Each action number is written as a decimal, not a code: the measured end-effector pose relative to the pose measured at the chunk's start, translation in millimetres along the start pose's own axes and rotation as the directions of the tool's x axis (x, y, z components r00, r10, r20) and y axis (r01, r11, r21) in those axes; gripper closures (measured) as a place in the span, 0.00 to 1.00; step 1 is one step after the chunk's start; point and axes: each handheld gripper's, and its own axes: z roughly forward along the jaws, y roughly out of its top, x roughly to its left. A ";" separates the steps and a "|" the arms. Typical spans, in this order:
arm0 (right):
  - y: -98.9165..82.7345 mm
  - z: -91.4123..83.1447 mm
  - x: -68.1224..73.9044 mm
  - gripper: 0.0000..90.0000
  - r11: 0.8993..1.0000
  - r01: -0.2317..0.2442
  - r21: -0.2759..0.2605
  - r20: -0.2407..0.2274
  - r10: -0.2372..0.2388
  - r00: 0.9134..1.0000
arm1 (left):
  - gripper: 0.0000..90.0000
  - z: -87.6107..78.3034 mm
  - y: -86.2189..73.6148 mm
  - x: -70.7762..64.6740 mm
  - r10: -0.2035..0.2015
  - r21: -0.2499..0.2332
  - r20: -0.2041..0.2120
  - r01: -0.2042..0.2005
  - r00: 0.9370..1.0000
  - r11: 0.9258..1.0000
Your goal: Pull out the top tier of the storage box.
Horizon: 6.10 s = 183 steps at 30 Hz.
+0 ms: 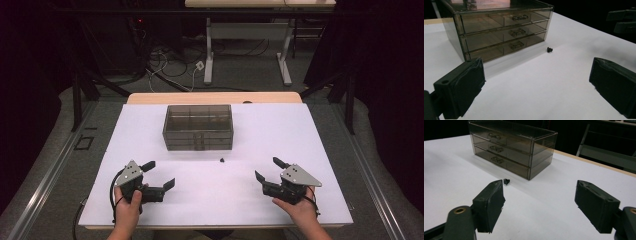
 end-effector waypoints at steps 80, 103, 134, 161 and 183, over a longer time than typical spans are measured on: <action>44.0 132.7 29.3 0.67 0.885 -0.268 0.382 -0.035 0.304 0.952 | 0.00 -6.1 -5.5 6.0 -0.022 0.000 -0.042 0.022 0.999 1.000; 31.9 157.0 38.2 0.70 0.829 -0.309 0.467 -0.023 0.361 0.932 | 0.00 -4.7 -6.4 8.4 -0.026 0.011 -0.043 0.027 0.999 1.000; 21.9 168.2 45.1 0.87 0.825 -0.288 0.487 0.007 0.326 0.945 | 0.00 -3.6 -7.5 9.2 -0.030 0.015 -0.045 0.031 0.999 0.999; 25.5 160.7 41.4 0.88 0.837 -0.274 0.473 0.006 0.308 0.951 | 0.00 -3.5 -7.9 9.2 -0.032 0.015 -0.047 0.032 0.998 0.999; 19.3 129.4 8.2 0.88 0.845 -0.298 0.445 0.060 0.303 0.951 | 0.00 -3.2 -8.2 8.9 -0.037 0.023 -0.046 0.038 0.998 0.999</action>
